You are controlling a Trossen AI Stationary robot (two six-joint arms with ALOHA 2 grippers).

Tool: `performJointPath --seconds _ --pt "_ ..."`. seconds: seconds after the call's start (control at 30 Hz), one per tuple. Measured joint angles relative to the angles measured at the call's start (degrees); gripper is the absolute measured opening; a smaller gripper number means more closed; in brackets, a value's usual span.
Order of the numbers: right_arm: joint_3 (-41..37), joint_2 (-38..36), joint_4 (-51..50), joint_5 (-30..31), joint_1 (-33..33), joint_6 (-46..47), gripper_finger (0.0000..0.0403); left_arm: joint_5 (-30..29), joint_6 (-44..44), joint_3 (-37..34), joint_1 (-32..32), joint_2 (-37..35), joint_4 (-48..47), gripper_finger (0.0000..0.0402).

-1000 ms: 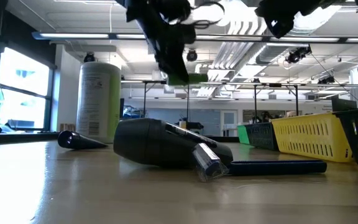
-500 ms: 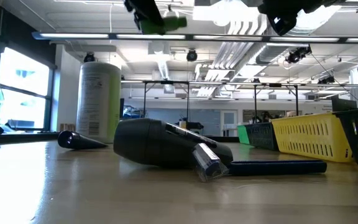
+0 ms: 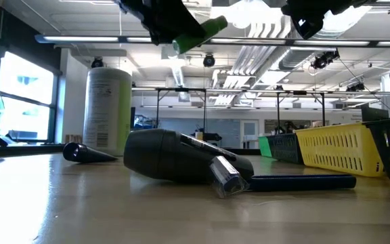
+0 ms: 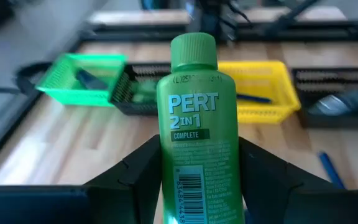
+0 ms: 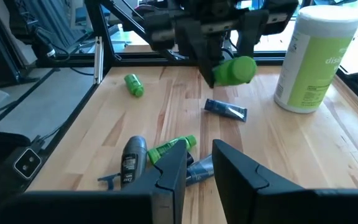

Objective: Pick & Place Travel size toiletries
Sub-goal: Put the green shampoo into the top black basket

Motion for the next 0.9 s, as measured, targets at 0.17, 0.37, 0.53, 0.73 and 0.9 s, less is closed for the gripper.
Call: performJointPath --seconds 0.17,0.37,0.53,0.73,0.9 --pt "-1.0 2.6 5.3 0.0 0.0 0.1 0.0070 -6.5 3.3 -4.1 -1.7 0.0 10.6 0.0175" --pt "-5.4 9.6 23.4 3.6 0.0 0.0 0.0070 -6.6 3.7 -4.1 -1.6 -0.4 12.4 0.0175" --pt "-7.5 13.5 33.2 9.8 0.0 -1.5 0.0070 -6.6 4.5 -4.2 -1.6 -2.6 11.3 0.0175" --pt "-8.7 17.0 39.1 10.5 0.0 -1.8 0.0070 -6.4 5.3 -4.2 -1.6 -3.3 11.7 0.0175" --pt "-8.7 20.9 46.6 10.7 0.0 -3.3 0.0070 -6.0 6.5 -4.2 -1.5 -2.6 12.8 0.0175"
